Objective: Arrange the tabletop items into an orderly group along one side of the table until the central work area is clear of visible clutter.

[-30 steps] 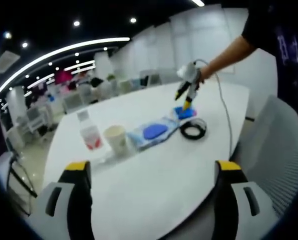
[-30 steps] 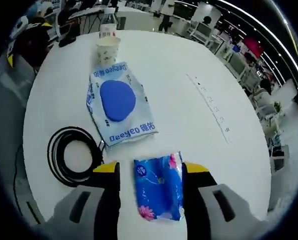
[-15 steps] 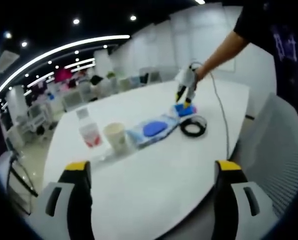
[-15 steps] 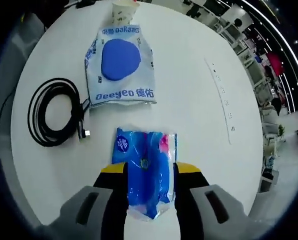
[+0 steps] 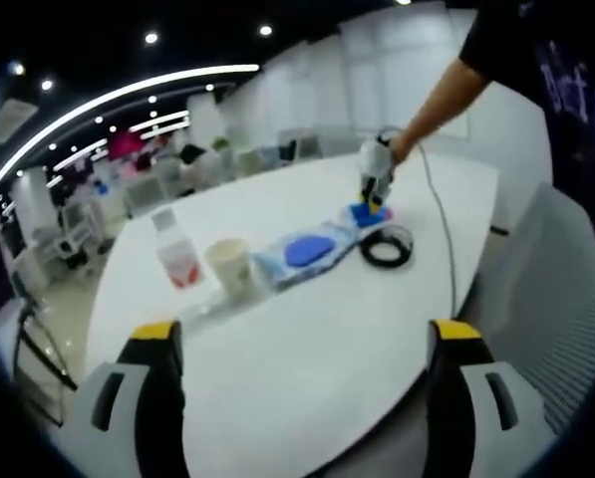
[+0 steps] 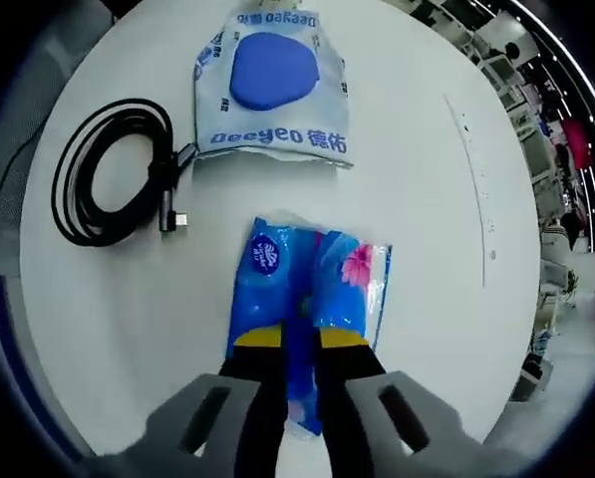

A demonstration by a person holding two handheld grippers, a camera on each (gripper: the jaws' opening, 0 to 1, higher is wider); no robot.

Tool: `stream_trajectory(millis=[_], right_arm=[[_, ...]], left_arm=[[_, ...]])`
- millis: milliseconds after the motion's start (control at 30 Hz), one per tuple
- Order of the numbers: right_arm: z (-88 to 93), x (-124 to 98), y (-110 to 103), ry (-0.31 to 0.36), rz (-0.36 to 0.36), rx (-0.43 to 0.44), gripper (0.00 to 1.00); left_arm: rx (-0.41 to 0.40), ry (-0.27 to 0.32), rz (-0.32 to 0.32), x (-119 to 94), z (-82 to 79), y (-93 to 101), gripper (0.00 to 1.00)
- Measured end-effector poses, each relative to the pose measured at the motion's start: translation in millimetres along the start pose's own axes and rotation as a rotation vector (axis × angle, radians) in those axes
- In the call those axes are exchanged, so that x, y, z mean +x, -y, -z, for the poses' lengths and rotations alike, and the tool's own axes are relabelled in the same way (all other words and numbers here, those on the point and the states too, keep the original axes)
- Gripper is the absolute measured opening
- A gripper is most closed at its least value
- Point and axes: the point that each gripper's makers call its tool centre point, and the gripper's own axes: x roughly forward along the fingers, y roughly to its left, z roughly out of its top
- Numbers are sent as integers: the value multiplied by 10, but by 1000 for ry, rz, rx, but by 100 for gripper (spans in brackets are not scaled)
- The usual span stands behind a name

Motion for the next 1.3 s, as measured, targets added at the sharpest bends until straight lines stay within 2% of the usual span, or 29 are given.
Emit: stream_trajectory(millis=[300, 467, 800, 1300], right_arm=[[-67, -48, -7, 27, 12, -73, 1], [-96, -88, -16, 37, 29, -84, 1], [-186, -274, -79, 89, 41, -154, 1], [-195, -198, -220, 98, 24, -161, 1]], left_arm=[[4, -1, 1, -8, 0, -6, 97], [9, -4, 2, -13, 6, -5, 97], [20, -1, 20, -14, -4, 28, 97], [28, -9, 26, 2, -4, 57, 96]])
